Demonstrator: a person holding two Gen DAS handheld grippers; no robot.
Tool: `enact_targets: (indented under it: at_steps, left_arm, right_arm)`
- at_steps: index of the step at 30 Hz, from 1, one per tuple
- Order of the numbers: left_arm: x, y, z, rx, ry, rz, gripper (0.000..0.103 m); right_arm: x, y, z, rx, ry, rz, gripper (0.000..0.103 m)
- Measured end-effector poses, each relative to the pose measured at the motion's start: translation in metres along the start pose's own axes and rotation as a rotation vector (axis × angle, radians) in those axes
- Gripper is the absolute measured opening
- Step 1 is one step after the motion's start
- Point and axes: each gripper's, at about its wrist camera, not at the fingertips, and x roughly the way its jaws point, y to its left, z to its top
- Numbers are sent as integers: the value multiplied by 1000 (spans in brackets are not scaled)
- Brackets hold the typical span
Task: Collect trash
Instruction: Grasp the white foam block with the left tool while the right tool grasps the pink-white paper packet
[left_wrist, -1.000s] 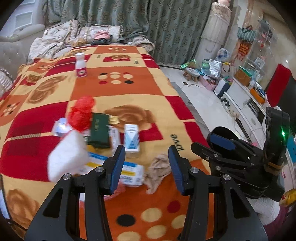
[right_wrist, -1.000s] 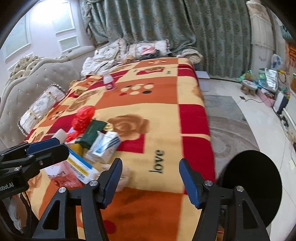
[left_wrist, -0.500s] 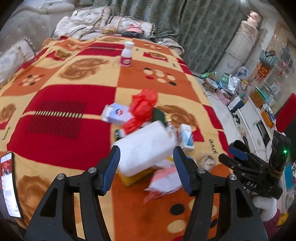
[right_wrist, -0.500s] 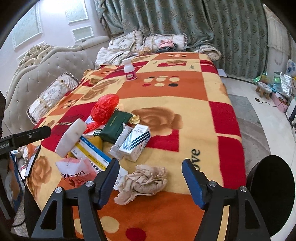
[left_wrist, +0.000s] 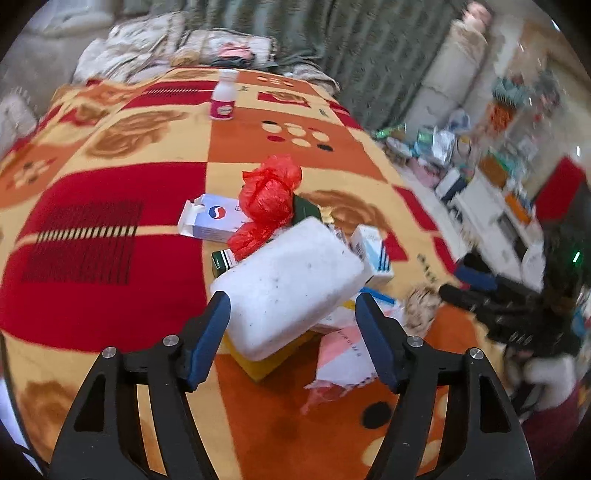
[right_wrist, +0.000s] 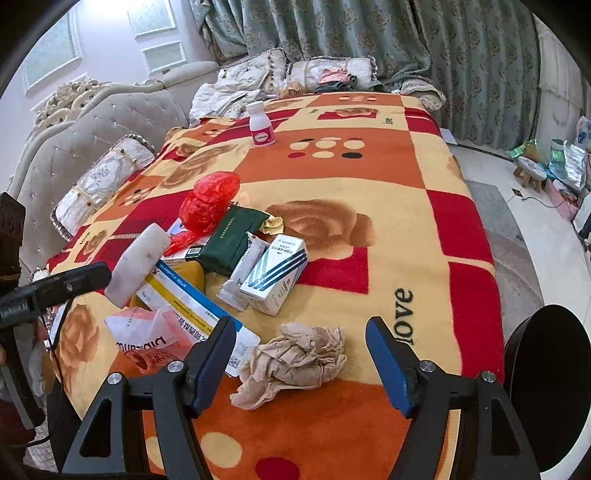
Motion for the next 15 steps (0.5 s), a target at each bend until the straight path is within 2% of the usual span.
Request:
enact_targets:
  at_steps: [6, 10, 15]
  left_arm:
    - [18, 0, 1, 83, 12, 78, 69]
    - [22, 15, 9, 27, 19, 43, 67]
    - [18, 33, 18, -53, 10, 16, 45]
  right_arm:
    - [8, -4, 1, 5, 19, -2, 71]
    - [11, -2, 0, 3, 27, 8, 71]
    - [4, 10, 3, -23, -5, 51, 71]
